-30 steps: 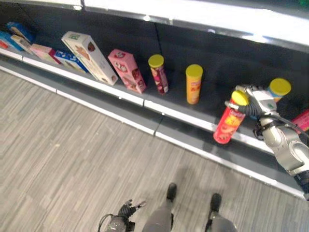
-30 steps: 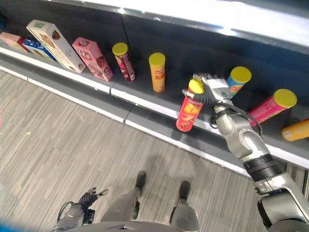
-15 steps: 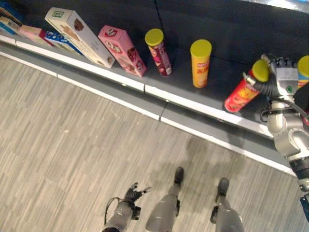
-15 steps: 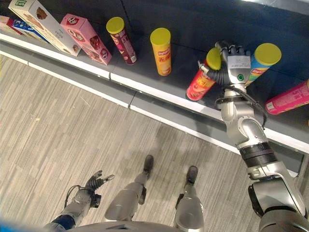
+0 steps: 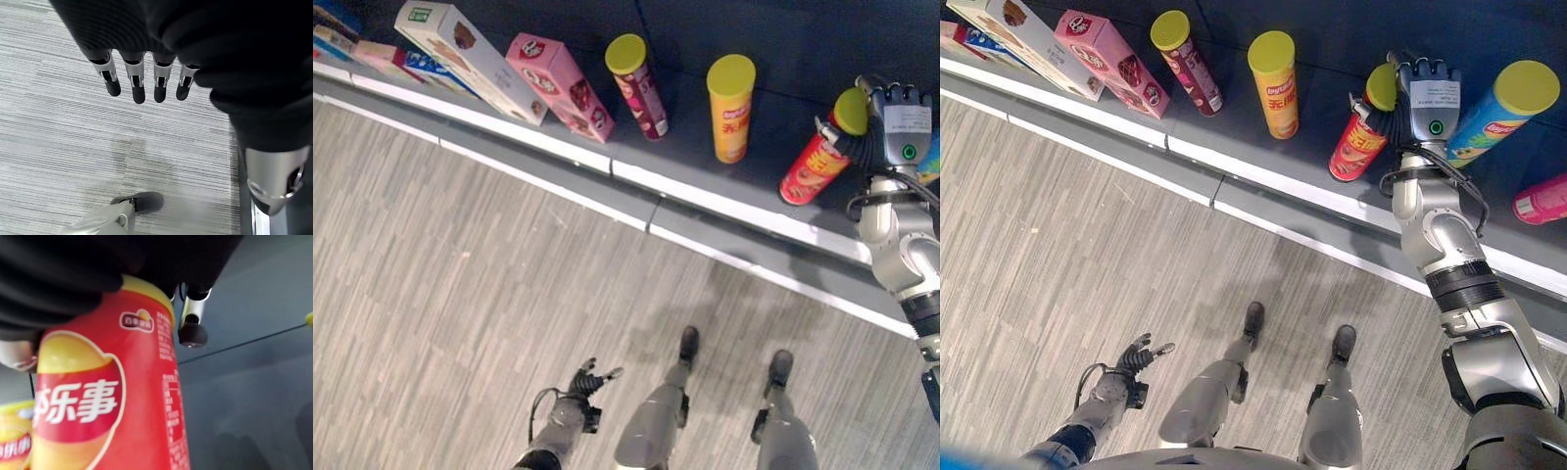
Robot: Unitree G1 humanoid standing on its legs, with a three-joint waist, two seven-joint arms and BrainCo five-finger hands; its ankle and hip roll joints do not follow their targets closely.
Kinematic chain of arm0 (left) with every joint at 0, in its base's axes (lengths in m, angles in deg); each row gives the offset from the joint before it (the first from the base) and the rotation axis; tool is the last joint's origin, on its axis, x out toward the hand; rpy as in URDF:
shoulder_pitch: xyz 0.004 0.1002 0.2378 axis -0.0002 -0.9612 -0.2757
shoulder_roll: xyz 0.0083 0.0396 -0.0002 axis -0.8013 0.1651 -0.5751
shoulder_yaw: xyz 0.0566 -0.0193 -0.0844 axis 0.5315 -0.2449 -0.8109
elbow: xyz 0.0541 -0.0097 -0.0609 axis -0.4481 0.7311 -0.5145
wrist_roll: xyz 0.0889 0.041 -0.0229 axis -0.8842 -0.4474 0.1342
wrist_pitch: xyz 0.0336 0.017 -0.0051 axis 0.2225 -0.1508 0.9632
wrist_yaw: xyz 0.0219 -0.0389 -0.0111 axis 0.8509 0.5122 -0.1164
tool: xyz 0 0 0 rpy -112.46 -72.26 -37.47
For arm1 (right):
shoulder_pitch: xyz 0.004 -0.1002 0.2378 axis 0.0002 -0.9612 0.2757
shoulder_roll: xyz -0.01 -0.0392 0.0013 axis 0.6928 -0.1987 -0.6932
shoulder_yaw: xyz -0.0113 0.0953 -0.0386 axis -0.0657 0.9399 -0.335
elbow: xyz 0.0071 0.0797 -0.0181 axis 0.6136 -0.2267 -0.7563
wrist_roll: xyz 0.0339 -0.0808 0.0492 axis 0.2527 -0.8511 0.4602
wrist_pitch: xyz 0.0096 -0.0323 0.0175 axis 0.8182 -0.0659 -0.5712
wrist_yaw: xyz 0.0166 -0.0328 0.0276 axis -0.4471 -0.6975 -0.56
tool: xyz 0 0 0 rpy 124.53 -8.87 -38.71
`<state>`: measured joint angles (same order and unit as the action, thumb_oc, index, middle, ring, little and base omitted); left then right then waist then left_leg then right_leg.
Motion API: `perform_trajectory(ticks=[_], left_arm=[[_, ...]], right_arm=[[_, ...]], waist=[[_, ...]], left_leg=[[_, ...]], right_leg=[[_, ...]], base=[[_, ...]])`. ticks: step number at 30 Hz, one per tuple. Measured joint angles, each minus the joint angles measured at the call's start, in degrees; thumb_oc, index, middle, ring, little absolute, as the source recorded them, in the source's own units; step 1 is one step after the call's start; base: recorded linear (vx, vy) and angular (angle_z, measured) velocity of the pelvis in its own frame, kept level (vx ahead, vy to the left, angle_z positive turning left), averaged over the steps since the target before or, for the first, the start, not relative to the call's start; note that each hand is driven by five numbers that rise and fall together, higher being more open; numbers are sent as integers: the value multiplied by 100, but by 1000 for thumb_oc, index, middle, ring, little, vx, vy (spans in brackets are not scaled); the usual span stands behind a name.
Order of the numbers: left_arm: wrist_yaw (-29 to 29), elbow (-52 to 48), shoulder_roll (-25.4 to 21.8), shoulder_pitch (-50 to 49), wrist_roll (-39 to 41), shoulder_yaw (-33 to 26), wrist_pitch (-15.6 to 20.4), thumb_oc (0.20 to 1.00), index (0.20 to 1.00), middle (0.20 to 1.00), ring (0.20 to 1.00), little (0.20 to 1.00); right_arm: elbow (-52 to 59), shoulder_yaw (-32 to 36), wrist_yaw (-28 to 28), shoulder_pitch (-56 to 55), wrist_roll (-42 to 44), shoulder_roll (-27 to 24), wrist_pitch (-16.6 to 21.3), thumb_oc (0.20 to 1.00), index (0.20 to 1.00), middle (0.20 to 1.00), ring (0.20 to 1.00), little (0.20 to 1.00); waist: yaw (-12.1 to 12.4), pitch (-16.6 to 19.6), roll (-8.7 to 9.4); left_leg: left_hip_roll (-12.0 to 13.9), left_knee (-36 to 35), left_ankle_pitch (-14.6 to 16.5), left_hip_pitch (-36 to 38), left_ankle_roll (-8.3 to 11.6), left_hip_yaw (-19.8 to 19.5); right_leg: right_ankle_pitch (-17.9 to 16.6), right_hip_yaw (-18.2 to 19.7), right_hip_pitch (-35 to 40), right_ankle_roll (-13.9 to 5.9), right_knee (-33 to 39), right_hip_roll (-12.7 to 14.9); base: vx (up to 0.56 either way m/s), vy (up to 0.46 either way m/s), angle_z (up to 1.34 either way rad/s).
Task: Put the goods on the table back onto the shelves and tidy them up.
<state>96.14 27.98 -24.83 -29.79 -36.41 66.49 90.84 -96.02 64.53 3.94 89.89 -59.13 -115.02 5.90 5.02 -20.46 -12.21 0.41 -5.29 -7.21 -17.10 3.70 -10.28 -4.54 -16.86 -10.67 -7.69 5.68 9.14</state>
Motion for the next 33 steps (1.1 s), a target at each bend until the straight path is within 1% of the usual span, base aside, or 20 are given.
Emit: perform_trajectory(ticks=[4, 10, 17, 23, 31, 33], left_arm=[[0, 3, 0, 4, 0, 9, 0, 1000, 1000, 1000, 1000, 1000], [0, 2, 0, 13, 6, 42, 5, 1000, 1000, 1000, 1000, 1000], [7, 37, 0, 84, 3, 43, 56, 1000, 1000, 1000, 1000, 1000], [16, 57, -4, 187, 4, 41, 62, 1000, 1000, 1000, 1000, 1000], [21, 62, -4, 226, 5, 44, 59, 1000, 1000, 1000, 1000, 1000], [22, 63, -5, 290, 6, 44, 61, 1000, 1000, 1000, 1000, 1000]], right_arm=[[-107, -83, 26, 3, -2, 1, -1, 200, 200, 200, 200, 200], [-128, -135, 30, 44, -184, 0, -4, 200, 200, 200, 200, 200], [-342, -147, 40, 301, -198, -1, -62, 200, 200, 200, 200, 200], [-512, -318, 38, 625, -202, -11, -120, 200, 200, 200, 200, 200], [-535, -362, 38, 652, -202, -10, -176, 200, 200, 200, 200, 200], [-535, -374, 38, 653, -203, -10, -178, 200, 200, 200, 200, 200]], waist=[[1, -39, 57], [-9, -56, 82], [-23, -89, 129], [-14, -89, 129], [-12, -89, 129], [-12, -89, 129]], left_leg=[[-4, 0, 0, -3, 0, -1], [5, 0, 0, -10, 0, -1], [3, 0, 0, -30, 0, -4], [2, 0, -3, -76, -3, -3], [-3, 1, -8, -120, -5, 1], [1, 0, -41, -133, 24, 1]], right_leg=[[1, -2, -2, -1, 0, 3], [1, -3, -7, -1, 0, -8], [1, -9, -26, -1, 0, -6], [-1, -9, -73, 1, 0, -5], [-4, -8, -109, 0, -1, 1], [-4, -21, -110, 1, -1, -5]], base=[[0, 0, 0], [0, 0, 0], [0, 0, 0], [0, 0, 0], [0, 0, 0], [-6, -1, 3]])
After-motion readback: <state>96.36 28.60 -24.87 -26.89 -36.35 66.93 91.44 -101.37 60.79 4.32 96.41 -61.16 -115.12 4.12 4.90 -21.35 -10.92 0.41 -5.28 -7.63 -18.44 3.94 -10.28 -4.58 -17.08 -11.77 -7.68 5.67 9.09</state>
